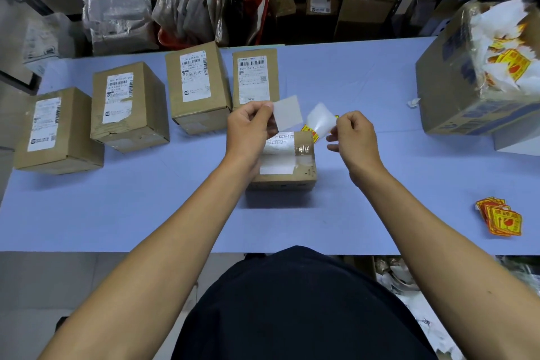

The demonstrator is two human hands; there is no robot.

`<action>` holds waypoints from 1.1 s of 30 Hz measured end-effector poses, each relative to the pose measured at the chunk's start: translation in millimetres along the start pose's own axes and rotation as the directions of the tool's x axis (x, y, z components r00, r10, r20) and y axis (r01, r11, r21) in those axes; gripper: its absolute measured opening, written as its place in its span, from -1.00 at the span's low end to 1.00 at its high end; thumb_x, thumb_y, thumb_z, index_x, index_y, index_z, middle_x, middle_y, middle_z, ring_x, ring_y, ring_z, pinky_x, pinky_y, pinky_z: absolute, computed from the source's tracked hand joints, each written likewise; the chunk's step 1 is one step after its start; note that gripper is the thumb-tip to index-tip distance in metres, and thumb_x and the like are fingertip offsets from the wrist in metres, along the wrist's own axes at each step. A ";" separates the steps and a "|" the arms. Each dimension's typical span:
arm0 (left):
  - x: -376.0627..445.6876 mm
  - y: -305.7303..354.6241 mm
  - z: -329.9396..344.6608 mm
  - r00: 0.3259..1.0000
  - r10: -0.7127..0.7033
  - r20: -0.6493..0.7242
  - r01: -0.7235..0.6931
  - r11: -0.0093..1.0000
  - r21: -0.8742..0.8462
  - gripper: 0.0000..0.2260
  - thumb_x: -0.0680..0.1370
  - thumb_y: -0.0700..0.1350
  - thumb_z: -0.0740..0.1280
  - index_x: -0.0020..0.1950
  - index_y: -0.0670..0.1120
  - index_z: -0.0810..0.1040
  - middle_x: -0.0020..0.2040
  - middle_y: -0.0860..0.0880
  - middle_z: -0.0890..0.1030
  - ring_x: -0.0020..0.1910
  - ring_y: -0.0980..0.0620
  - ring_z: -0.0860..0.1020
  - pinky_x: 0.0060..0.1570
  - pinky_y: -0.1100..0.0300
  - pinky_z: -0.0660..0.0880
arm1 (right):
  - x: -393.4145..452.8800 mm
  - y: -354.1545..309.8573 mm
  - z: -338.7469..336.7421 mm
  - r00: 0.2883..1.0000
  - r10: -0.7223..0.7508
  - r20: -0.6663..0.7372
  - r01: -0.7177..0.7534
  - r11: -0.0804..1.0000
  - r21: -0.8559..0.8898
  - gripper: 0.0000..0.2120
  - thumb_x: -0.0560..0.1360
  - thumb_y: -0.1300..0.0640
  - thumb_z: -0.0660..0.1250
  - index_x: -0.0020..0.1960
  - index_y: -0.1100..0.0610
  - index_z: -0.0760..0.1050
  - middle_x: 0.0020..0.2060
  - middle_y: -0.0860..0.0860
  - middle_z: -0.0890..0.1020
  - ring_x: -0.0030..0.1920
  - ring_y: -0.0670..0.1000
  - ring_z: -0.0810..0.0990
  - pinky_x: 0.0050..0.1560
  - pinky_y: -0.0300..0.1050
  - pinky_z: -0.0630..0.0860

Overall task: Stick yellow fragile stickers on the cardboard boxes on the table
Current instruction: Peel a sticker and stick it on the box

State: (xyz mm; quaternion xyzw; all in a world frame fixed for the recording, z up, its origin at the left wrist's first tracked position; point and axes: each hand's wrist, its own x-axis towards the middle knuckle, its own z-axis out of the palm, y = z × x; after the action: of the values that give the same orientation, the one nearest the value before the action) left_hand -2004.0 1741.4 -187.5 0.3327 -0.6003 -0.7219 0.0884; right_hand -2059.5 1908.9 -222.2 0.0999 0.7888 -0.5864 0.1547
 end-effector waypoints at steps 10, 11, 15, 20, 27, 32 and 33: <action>-4.1 -23.4 8.9 0.990 -0.058 -0.127 0.069 0.994 0.086 -0.82 0.57 -0.24 0.30 -0.18 -0.10 0.63 -0.40 0.10 0.61 -0.37 0.15 0.58 -0.32 0.28 0.52 | 23.1 54.2 -29.0 0.990 0.131 0.055 -0.099 0.916 -0.389 -0.81 0.46 0.11 0.22 -0.28 0.18 0.39 -0.30 0.21 0.52 -0.25 0.16 0.50 -0.21 0.05 0.47; -5.3 -26.1 9.4 0.988 -0.066 -0.142 0.079 0.993 0.090 -0.83 0.57 -0.24 0.30 -0.17 -0.11 0.63 -0.37 0.07 0.63 -0.35 0.15 0.58 -0.32 0.28 0.52 | 23.9 59.4 -30.0 0.986 0.150 0.071 -0.107 0.900 -0.423 -0.80 0.46 0.12 0.24 -0.28 0.21 0.41 -0.29 0.25 0.56 -0.25 0.19 0.54 -0.22 0.07 0.49; -15.1 -33.7 12.3 0.980 -0.095 -0.173 0.116 0.987 0.110 -0.87 0.57 -0.24 0.31 -0.07 -0.16 0.66 -0.18 -0.06 0.67 -0.21 0.05 0.62 -0.24 0.23 0.55 | 24.6 76.8 -34.9 0.973 0.208 0.101 -0.132 0.858 -0.496 -0.78 0.44 0.19 0.31 -0.20 0.38 0.52 -0.18 0.29 0.66 -0.17 0.27 0.65 -0.08 0.15 0.62; -25.0 -40.7 13.1 0.974 -0.113 -0.197 0.140 0.982 0.130 -0.86 0.57 -0.23 0.32 -0.13 -0.13 0.66 -0.08 -0.12 0.67 -0.19 0.05 0.64 -0.23 0.26 0.56 | 21.6 82.9 -34.4 0.969 0.199 0.143 -0.100 0.855 -0.510 -0.88 0.42 0.21 0.43 -0.26 0.17 0.53 -0.18 0.15 0.69 -0.07 0.20 0.67 0.01 0.10 0.62; -26.9 -42.4 16.0 0.965 -0.145 -0.220 0.178 0.974 0.139 -0.83 0.57 -0.23 0.32 -0.15 -0.08 0.66 -0.22 0.02 0.67 -0.27 0.13 0.63 -0.22 0.24 0.61 | 7.4 73.7 -34.7 0.988 0.057 0.142 0.033 0.827 -0.562 -0.72 0.55 0.23 0.22 0.16 0.08 0.61 0.12 0.07 0.67 0.12 0.15 0.60 0.05 -0.04 0.54; -22.7 -41.0 24.2 0.957 -0.196 -0.213 0.225 0.967 0.120 -0.87 0.59 -0.24 0.29 0.01 -0.21 0.64 -0.14 -0.10 0.67 -0.19 0.00 0.64 -0.20 0.21 0.61 | -27.5 29.0 -15.0 0.857 -0.475 0.200 0.509 0.719 -0.474 -0.85 0.53 0.13 0.29 0.06 0.05 0.59 -0.01 -0.03 0.62 -0.09 0.04 0.58 -0.20 -0.13 0.38; -22.7 -41.0 26.3 0.954 -0.216 -0.207 0.240 0.965 0.103 -0.86 0.59 -0.24 0.29 0.02 -0.24 0.62 -0.13 -0.12 0.66 -0.18 -0.02 0.63 -0.19 0.20 0.60 | -33.9 21.4 -9.2 0.808 -0.541 0.233 0.578 0.655 -0.487 -0.87 0.52 0.09 0.32 0.04 0.05 0.59 -0.03 -0.02 0.62 -0.06 0.05 0.58 -0.23 -0.13 0.39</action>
State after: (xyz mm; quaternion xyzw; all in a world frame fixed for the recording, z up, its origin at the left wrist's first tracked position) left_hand -1990.9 1785.4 -215.4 0.4736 -0.5911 -0.6516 0.0411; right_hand -2021.8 1924.8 -226.6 -0.2151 0.9062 -0.3638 0.0146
